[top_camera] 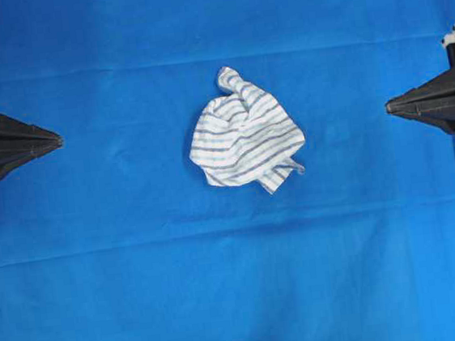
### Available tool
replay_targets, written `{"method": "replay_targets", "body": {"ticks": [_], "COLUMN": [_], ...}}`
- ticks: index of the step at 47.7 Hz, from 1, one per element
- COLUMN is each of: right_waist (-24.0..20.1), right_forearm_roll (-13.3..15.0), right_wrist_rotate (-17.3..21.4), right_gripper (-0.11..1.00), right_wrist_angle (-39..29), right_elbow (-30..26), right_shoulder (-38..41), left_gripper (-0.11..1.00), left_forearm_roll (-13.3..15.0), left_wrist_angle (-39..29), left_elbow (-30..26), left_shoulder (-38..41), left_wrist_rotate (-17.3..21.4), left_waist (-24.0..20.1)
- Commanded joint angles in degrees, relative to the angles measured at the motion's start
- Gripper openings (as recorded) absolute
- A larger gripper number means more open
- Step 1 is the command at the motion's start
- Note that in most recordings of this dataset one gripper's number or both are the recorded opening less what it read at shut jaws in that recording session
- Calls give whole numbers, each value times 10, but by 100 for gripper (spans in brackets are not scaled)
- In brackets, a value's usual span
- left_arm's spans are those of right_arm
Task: Hand over the towel.
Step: 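Open the left gripper and move it toward the striped towel, then close the left gripper on the towel's top corner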
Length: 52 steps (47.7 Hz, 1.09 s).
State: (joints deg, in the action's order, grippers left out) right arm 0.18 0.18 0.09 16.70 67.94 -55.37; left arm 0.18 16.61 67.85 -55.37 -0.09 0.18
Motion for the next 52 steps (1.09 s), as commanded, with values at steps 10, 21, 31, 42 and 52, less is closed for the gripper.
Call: {"method": "replay_targets", "body": {"ticks": [10, 21, 31, 42, 52], "right_waist": [-1, -1, -1, -1, -1], "right_forearm_roll": [-1, -1, -1, -1, -1], "right_wrist_rotate": [1, 1, 2, 3, 3], "right_gripper": [0, 0, 0, 0, 0], "right_wrist_angle": [3, 0, 0, -4, -1], "right_elbow": [-19, -18, -18, -16, -12], "right_shoulder": [4, 7, 11, 21, 34], "left_gripper": [0, 0, 2, 59, 94], "left_forearm_roll": [9, 9, 9, 9, 9], "left_wrist_angle": [33, 88, 91, 33, -69], "left_elbow": [-16, -48, -94, -158, -227], "left_shoulder": [22, 96, 185, 304, 408], "left_wrist_rotate": [9, 11, 11, 1, 2], "left_waist": [3, -11, -34, -24, -22]}}
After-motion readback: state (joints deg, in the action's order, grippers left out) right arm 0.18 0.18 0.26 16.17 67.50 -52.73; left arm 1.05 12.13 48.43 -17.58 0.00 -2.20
